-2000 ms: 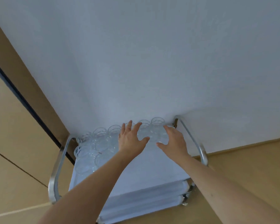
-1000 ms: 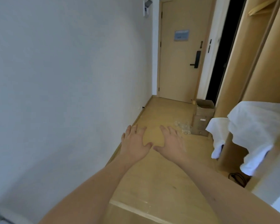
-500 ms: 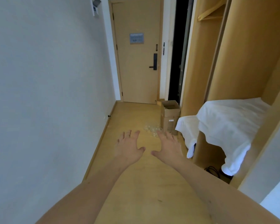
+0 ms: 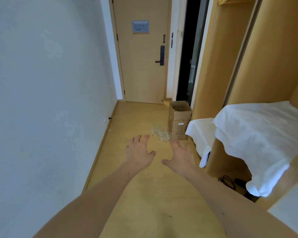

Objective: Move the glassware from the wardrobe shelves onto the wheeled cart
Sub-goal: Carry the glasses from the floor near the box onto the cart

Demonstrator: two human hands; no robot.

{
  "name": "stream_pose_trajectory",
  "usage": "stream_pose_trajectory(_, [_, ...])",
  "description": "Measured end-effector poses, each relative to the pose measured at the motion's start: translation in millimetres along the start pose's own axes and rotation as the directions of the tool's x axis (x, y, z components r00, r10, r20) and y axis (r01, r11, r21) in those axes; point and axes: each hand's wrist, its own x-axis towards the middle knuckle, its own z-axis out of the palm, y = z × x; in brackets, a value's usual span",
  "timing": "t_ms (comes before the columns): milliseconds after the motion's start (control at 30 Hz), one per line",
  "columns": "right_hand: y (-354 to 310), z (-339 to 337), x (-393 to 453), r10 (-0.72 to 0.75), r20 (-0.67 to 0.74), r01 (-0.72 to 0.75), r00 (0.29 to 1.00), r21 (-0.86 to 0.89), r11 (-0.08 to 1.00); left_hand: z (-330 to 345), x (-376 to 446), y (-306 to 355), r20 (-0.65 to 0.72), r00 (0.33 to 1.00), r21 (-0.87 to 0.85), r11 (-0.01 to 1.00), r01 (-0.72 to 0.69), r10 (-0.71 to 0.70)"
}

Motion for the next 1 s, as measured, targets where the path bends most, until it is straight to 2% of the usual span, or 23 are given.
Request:
stream_pose_trajectory(533, [31, -25, 245, -0.029, -0.009, 0.029, 1.0, 0.022, 0.999, 31, 249, 17, -0.022, 1.0, -0.014, 1.0, 0.018, -0.019])
stream_pose_trajectory(1000, [39, -17, 384, -0.008, 0.054, 0.009, 0.998, -0.014, 1.0, 64, 397, -11, 0.007, 0.998, -0.045, 0.997, 0.066, -0.066])
